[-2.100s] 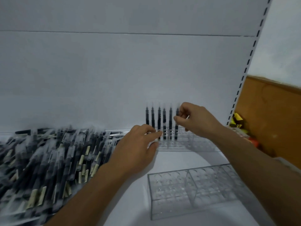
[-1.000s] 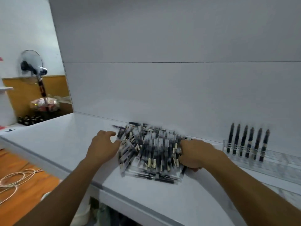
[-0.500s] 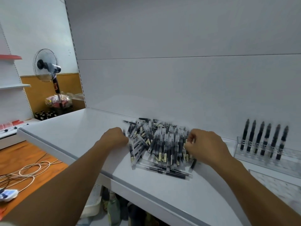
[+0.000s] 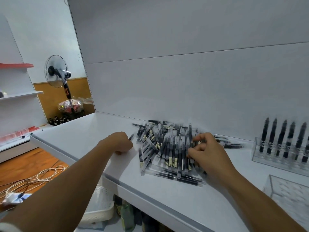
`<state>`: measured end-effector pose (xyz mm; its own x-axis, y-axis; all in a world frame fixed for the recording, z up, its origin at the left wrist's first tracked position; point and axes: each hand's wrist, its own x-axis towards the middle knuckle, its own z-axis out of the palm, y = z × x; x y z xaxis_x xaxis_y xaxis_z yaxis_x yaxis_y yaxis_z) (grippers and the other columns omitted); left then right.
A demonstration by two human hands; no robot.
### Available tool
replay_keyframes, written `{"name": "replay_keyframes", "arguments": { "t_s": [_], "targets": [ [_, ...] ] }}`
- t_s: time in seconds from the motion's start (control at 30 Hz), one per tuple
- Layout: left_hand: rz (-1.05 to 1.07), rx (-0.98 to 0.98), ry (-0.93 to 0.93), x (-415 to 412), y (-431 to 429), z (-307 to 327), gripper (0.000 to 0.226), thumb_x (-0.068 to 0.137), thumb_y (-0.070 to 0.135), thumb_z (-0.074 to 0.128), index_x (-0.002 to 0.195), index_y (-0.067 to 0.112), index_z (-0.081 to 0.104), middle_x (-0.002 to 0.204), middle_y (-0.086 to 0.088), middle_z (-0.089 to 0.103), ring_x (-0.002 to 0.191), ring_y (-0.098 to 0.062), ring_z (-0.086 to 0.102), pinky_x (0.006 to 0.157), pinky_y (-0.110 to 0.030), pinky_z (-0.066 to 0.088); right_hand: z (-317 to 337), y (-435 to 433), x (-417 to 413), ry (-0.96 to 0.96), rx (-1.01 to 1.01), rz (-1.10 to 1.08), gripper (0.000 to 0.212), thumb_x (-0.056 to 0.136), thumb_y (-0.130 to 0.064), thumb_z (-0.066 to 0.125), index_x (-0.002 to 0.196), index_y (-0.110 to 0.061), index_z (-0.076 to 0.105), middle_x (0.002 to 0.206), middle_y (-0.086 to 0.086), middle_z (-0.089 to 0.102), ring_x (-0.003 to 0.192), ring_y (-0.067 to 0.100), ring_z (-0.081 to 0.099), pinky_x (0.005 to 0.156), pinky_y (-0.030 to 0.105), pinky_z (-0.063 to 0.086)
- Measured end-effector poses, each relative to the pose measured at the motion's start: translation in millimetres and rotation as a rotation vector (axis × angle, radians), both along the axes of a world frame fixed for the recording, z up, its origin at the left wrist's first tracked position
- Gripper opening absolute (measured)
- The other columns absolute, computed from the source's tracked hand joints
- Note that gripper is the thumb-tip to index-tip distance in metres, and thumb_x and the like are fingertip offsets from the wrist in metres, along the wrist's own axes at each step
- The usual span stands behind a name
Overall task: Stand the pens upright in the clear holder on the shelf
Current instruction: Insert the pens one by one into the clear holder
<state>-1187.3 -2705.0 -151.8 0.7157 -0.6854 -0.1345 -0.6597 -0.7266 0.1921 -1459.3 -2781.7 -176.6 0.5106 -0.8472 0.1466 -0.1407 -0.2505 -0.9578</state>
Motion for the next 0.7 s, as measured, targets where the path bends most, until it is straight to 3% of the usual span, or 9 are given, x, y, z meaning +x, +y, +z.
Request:
{"name": "replay_keyframes", "arguments": {
  "t_s": [0.1, 0.23, 0.3, 0.37, 0.47, 0.57, 0.7],
  "targets": [
    [0.063, -0.071, 0.090, 0.4, 5.4, 6.6, 0.014, 0.092, 0.010, 0.041, 0.081, 0.005, 0.048, 0.072, -0.011, 0.056, 0.060, -0.021, 0.056, 0.058, -0.023, 0.049, -1.0, -1.7, 0.7, -0.063, 0.097, 0.022, 0.041, 0.089, -0.006, 0.064, 0.120, -0.027, 0.048, 0.079, 0.015, 0.069, 0.058, 0.021, 0.053, 0.049, 0.030, 0.039],
    [0.121, -0.392, 0.211, -1.5, 8.6, 5.2, 0.014, 0.095, 0.009, 0.043, 0.106, 0.002, 0.045, 0.093, -0.016, 0.058, 0.077, -0.026, 0.062, 0.073, -0.036, 0.056, -1.4, -4.6, 0.0, -0.135, 0.251, 0.024, 0.030, 0.089, 0.001, 0.060, 0.110, -0.019, 0.055, 0.083, 0.016, 0.070, 0.064, 0.022, 0.053, 0.058, 0.037, 0.040],
    [0.065, -0.540, 0.292, -17.3, 6.8, 3.5, 0.013, 0.093, 0.009, 0.041, 0.102, 0.006, 0.049, 0.091, -0.013, 0.058, 0.071, -0.021, 0.053, 0.064, -0.032, 0.045, 0.6, -3.5, -1.0, -0.118, 0.259, 0.019, 0.026, 0.089, -0.001, 0.060, 0.104, -0.021, 0.056, 0.084, 0.017, 0.071, 0.057, 0.017, 0.053, 0.050, 0.032, 0.039],
    [-0.036, -0.607, 0.334, -39.9, 1.7, 2.3, 0.008, 0.088, 0.010, 0.044, 0.085, 0.009, 0.051, 0.082, -0.009, 0.057, 0.066, -0.018, 0.045, 0.061, -0.030, 0.036, 3.2, -1.7, -2.1, -0.089, 0.251, 0.020, 0.022, 0.090, -0.004, 0.060, 0.102, -0.022, 0.056, 0.087, 0.016, 0.072, 0.050, 0.013, 0.052, 0.041, 0.025, 0.035],
    [-0.216, -0.533, 0.267, -71.5, -8.9, 4.2, 0.020, 0.088, 0.024, 0.056, 0.073, 0.013, 0.050, 0.068, -0.002, 0.052, 0.060, -0.015, 0.045, 0.057, -0.027, 0.033, 3.5, -1.1, -4.5, -0.073, 0.239, 0.007, 0.014, 0.089, -0.008, 0.061, 0.099, -0.018, 0.058, 0.086, 0.012, 0.072, 0.050, 0.013, 0.053, 0.039, 0.024, 0.036],
    [-0.321, -0.365, 0.083, -85.0, -19.8, 5.3, 0.040, 0.088, 0.048, 0.061, 0.068, 0.016, 0.047, 0.061, 0.002, 0.048, 0.056, -0.011, 0.046, 0.052, -0.025, 0.031, 1.9, -2.6, -4.9, -0.070, 0.232, 0.000, 0.012, 0.089, -0.010, 0.061, 0.098, -0.017, 0.058, 0.084, 0.010, 0.073, 0.051, 0.014, 0.053, 0.042, 0.028, 0.037],
    [-0.349, -0.292, -0.006, -88.1, -30.2, 7.4, 0.035, 0.086, 0.049, 0.064, 0.068, 0.021, 0.052, 0.062, 0.003, 0.053, 0.057, -0.008, 0.050, 0.049, -0.022, 0.032, -0.2, -4.1, -3.6, -0.078, 0.227, -0.007, 0.013, 0.087, -0.010, 0.062, 0.097, -0.018, 0.058, 0.081, 0.009, 0.073, 0.056, 0.016, 0.056, 0.053, 0.034, 0.043]
  ]
}}
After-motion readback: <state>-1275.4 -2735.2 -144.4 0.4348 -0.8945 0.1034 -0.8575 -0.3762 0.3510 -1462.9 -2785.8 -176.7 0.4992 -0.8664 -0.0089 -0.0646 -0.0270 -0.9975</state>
